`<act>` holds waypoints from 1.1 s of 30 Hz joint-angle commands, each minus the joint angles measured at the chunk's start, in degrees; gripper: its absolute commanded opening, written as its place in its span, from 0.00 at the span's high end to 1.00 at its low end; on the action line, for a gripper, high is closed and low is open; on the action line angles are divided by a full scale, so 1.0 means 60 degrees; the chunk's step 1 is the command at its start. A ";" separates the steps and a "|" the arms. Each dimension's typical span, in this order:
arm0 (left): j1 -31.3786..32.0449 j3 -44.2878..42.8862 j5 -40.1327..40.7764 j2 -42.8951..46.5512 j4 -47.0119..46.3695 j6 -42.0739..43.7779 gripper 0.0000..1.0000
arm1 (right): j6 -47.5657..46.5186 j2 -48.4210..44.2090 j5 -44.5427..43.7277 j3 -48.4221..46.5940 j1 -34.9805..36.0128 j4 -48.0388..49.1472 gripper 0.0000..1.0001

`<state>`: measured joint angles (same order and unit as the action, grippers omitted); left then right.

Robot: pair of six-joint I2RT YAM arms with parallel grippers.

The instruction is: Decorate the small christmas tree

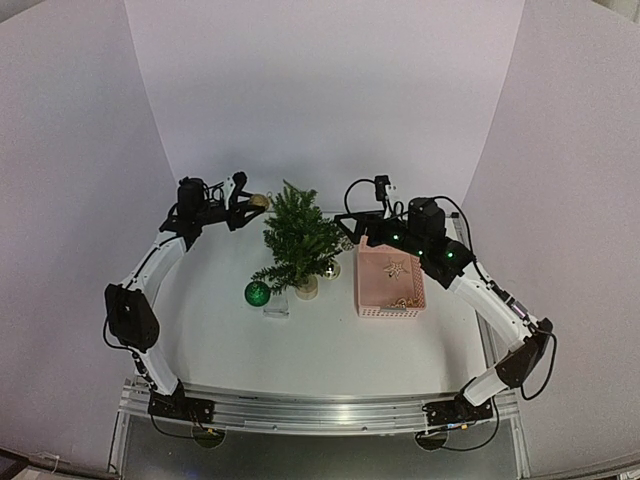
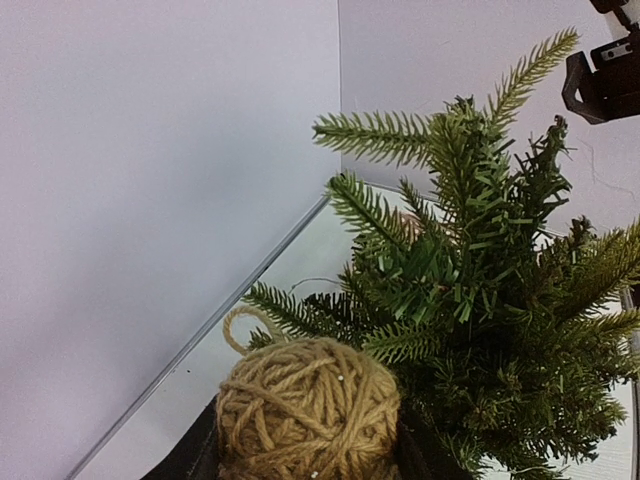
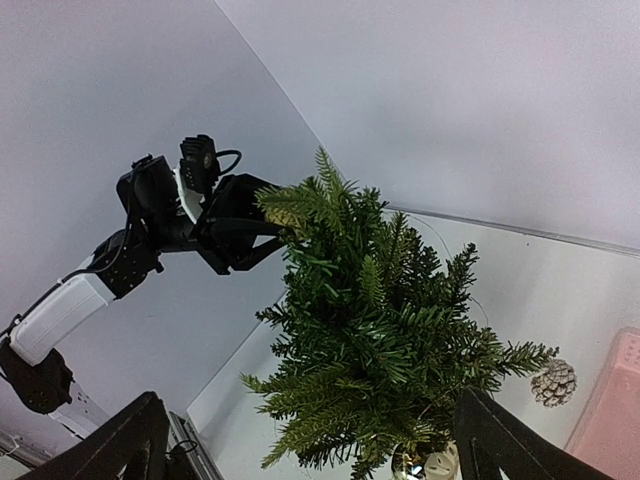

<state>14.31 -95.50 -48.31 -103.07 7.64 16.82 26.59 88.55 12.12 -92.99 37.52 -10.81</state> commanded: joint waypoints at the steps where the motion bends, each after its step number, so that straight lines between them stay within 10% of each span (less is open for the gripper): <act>1: 0.0017 0.0122 -0.0136 0.0484 0.0140 0.0099 1.00 | 0.0004 -0.0292 0.0000 -0.0055 -0.0057 0.0117 0.03; 33: -0.0323 -0.1638 -0.0533 -0.0513 0.1243 -0.1055 1.00 | -0.0014 -0.0333 0.0095 -0.0119 -0.0057 0.0130 0.02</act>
<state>12.62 -102.68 -49.73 -105.07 11.88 10.23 26.59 88.49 12.19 -92.97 37.52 -10.81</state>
